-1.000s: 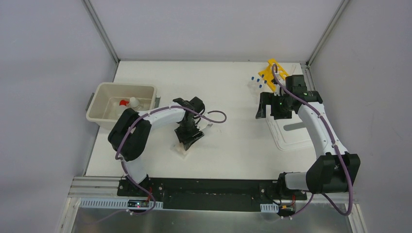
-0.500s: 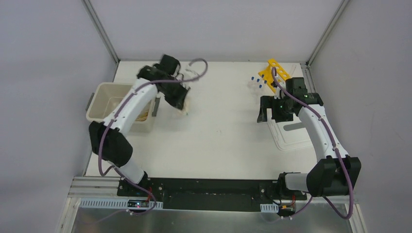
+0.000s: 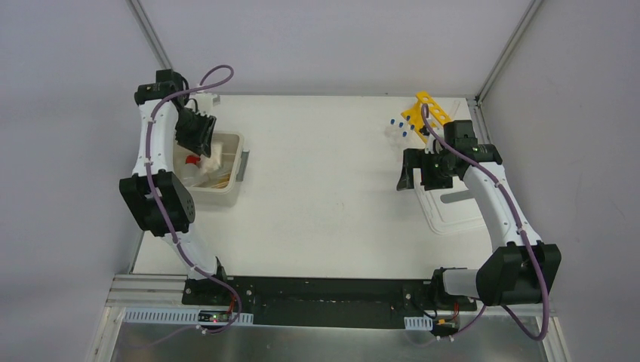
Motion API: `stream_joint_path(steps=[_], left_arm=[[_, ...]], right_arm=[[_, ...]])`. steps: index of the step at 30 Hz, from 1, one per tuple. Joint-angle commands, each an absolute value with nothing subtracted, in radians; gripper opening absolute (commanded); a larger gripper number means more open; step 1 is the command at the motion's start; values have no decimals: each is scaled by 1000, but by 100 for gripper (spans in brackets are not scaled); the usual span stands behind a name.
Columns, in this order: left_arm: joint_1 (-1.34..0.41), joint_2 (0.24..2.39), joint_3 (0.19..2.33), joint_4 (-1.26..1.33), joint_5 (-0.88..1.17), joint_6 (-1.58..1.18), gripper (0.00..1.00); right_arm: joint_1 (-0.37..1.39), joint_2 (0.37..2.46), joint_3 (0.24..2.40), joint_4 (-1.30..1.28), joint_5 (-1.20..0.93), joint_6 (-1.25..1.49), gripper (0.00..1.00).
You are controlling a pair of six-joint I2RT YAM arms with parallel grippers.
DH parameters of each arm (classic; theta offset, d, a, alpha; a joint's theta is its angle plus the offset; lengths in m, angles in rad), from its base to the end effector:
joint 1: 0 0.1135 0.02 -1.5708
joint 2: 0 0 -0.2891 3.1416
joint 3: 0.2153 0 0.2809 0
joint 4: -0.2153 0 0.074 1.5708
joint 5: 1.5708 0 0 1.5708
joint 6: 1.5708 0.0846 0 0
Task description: Organize the chemistry lab equipment
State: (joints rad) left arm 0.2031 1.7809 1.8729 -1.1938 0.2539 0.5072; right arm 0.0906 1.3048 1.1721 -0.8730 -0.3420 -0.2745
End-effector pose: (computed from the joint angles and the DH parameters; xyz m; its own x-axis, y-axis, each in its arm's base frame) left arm 0.4142 0.0636 0.3422 -0.8045 0.3144 -0.5039 0.3509 0.9361 0.0237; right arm 0.3024 0.0560 0.2858 -0.7380 -0.3235 -0.5922 -0.4822 0.8668 0.1275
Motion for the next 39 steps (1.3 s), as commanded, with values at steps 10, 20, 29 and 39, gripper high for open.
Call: stream_joint_path(steps=[10,20,29,39], left_arm=[[81,1787,1691,-1221,189,622,30],[-105,1772,1633,-1210,302,551,26],[-327,1897,1814,-1169,414,398,26],[-493,2124,2042,-1124,461,318,25]], right_arm=[[94,1249,1175,-999,-298,-356,94],[6,1210,1072,-1070,-135,-481,82],[-59,1294,1028,-901,-115,-487,73],[-54,1445,991,-718,-123,-457,59]])
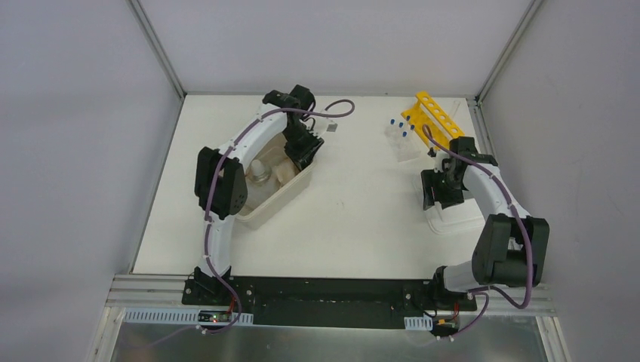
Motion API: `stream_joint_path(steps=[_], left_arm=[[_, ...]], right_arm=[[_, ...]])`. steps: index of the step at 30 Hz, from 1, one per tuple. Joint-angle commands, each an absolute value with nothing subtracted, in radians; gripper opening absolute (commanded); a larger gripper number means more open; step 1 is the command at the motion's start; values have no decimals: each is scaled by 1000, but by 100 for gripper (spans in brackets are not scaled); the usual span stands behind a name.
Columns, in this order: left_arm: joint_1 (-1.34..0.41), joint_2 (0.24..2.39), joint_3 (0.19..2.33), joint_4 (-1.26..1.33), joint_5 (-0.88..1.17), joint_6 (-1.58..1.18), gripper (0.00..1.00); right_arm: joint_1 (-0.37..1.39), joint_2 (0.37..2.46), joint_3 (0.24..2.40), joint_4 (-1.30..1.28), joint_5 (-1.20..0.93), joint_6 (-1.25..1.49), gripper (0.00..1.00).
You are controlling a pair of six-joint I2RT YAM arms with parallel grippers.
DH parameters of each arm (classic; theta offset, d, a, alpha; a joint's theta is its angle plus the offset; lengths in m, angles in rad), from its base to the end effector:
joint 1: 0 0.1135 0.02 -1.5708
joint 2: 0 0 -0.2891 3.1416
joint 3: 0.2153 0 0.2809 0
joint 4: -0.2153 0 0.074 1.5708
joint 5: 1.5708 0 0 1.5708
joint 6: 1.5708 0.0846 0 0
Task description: Organize the chemistry lab equipment
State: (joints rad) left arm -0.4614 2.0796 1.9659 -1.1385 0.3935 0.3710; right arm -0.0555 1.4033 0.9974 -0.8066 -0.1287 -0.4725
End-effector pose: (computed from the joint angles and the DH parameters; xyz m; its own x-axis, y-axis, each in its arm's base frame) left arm 0.4225 -0.2463 0.2500 -0.6044 0.6745 -0.4239 0.7917 0.5676 -0.2258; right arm 0.3031 -0.0060 0.1975 -0.8372 -0.4055 -0.3670 -0.4166 0.9076 -0.0526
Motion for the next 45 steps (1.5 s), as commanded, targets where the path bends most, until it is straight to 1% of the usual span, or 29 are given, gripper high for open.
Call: stream_joint_path(steps=[1,4,7,9,14,18,20,22,23,26,28,29,32,36,38,42,45], left_arm=[[-498,2134,2053,-1123,467,315,25],[-507,2147,2078,-1121,491,311,25],[-509,2127,2089,-1118,518,300,30],[-509,2092,2088,-1117,525,296,34],[-489,1973,2086,-1105,535,259,52],[-442,1889,2084,-1069,546,201,62],[-415,1844,2076,-1040,550,187,66],[-402,1806,2057,-1001,540,194,67],[-399,1788,2040,-976,538,207,68],[-397,1735,1975,-896,561,256,69],[-397,1714,1935,-850,616,277,69],[-399,1707,1922,-834,647,284,70],[-429,1692,1869,-765,688,290,71],[-501,1660,1760,-619,729,338,77],[-542,1662,1727,-562,737,352,78],[-613,1725,1745,-528,748,313,77],[-681,1753,1740,-506,773,311,77]], right_arm=[[-49,1461,992,-709,-124,-453,58],[-37,1502,993,-677,-117,-448,56],[-28,1532,989,-644,-115,-442,54],[-16,1552,985,-623,-98,-439,54],[14,1599,975,-575,-47,-419,52],[48,1632,962,-557,-8,-398,49],[66,1648,951,-548,49,-385,48],[85,1660,948,-541,71,-378,43],[92,1666,952,-543,80,-372,38],[99,1672,999,-595,69,-349,19],[98,1655,1047,-653,34,-328,4],[98,1640,1075,-685,16,-310,0],[97,1579,1155,-811,-117,-248,0],[97,1467,1191,-936,-291,-194,0],[97,1413,1187,-963,-337,-180,0],[97,1310,1186,-976,-398,-126,0],[97,1257,1187,-960,-489,-82,0]])
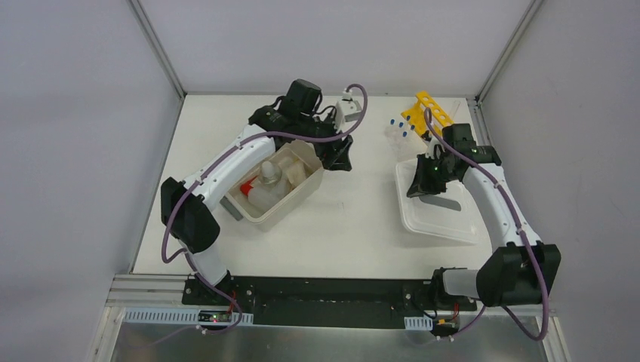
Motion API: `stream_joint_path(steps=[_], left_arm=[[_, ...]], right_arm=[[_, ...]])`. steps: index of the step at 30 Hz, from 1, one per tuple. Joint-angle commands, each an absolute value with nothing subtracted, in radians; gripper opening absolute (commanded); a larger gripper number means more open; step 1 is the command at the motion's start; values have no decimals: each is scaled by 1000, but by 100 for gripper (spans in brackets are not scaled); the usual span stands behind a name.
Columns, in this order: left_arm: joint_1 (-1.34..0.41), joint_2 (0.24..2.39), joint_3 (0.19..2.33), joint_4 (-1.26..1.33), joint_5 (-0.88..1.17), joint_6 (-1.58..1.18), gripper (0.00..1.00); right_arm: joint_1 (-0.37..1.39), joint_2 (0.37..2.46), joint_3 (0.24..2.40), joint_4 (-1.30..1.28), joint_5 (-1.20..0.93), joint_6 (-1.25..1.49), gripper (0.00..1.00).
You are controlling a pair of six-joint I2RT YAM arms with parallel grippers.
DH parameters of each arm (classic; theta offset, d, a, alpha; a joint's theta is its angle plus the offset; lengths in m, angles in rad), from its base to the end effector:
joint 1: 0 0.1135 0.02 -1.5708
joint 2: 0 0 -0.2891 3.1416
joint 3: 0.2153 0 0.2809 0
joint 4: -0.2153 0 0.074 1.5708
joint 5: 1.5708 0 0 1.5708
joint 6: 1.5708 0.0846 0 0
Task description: Organize the chemistry lab equipment
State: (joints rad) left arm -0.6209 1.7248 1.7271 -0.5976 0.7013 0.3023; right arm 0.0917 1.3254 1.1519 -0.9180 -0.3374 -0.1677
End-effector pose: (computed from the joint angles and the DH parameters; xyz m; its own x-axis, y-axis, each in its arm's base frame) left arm 0.3370 -0.3082 0.3821 -0.1737 0.4039 -0.8982 0.9749 0.1994 -0.0989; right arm 0.2975 0.0555 0.2692 -0.8314 -0.2346 -0.5037 -0.3826 0.8991 0.2126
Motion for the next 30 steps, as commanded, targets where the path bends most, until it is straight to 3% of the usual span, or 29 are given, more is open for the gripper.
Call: stream_joint_path(steps=[1,9,25,28,30], left_arm=[[-699,1755,1725,-504,783,362,77],[-775,1684,1560,-366,783,916,80],[-929,1591,1295,90,598,1097,83],[-944,1584,1276,90,613,1146,81],[-949,1573,1262,79,630,1181,72]], right_arm=[[98,1245,1185,-951,-520,-69,0],[100,1186,1158,-943,-697,-49,0],[167,1207,1147,-906,-825,25,0],[202,1225,1165,-883,-845,46,0],[220,1242,1187,-869,-854,53,0]])
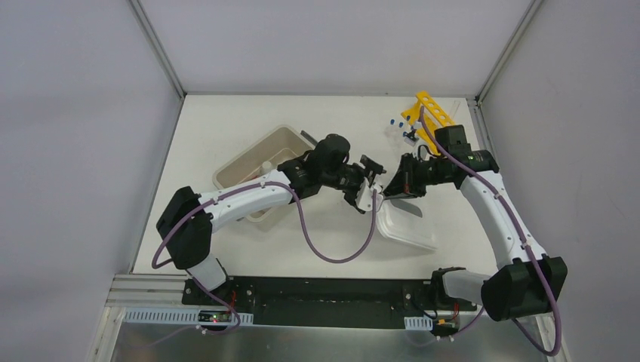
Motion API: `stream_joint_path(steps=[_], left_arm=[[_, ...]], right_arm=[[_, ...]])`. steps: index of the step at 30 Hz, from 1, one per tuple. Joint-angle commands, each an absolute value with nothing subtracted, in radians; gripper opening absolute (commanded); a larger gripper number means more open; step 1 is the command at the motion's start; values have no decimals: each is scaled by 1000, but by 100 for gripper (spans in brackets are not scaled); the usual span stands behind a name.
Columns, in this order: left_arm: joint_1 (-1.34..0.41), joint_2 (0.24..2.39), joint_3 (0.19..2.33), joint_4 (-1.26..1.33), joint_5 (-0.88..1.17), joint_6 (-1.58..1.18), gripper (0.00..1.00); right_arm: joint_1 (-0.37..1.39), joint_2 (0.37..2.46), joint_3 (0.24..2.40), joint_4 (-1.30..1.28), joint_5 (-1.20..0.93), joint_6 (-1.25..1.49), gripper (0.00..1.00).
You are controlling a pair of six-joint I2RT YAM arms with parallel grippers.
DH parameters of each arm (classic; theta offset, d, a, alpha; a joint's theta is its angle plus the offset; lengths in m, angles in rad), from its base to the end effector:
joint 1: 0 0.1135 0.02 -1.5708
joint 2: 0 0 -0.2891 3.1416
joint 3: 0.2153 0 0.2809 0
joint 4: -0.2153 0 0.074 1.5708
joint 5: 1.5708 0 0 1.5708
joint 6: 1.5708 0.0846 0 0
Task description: Organize the chemistry lab equipment
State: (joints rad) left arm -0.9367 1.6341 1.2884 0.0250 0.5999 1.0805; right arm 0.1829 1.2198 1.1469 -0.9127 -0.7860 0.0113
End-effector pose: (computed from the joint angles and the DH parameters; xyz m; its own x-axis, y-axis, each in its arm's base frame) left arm 0.2301 -0.3935 0.3202 0.7787 0.1702 -0.6039 0.6273 -0.1970 0.7534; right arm 0.2571 0.1084 0.3133 -0.8254 -0.1445 -0.5457 -0.5035 0.6255 0.5960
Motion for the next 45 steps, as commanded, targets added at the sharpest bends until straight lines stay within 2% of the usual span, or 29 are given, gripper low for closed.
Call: stream_joint_path(steps=[1,5,7,15,21,25,29,34,39,41,44,45], left_arm=[[-950,1566,1256,76,630,1192,62],[-948,1507,1247,-5,572,1235,17],[-941,1448,1236,-61,544,1252,0],[-854,1199,1326,-304,390,1217,0],[-672,1138,1349,-310,212,1355,0],[-466,1095,1311,-318,253,1380,0],[-328,969,1164,-326,376,1450,0],[-234,817,1006,-390,488,1496,0],[-226,684,871,-515,506,1556,0],[-226,643,836,-569,487,1571,9],[-226,595,820,-691,448,1588,44],[-226,577,807,-724,440,1597,52]], right_arm=[[227,1250,1200,-868,-861,53,0],[234,1282,1285,-891,-894,49,2],[231,1292,1352,-909,-909,51,14],[224,1318,1637,-870,-888,179,56],[196,1400,1718,-788,-677,186,82],[199,1515,1771,-760,-622,176,86],[240,1629,1799,-716,-585,176,88],[307,1752,1829,-666,-550,160,88],[373,1846,1896,-670,-542,117,90],[404,1875,1915,-682,-531,96,90],[442,1916,1936,-683,-514,75,91],[452,1930,1944,-682,-507,68,91]])
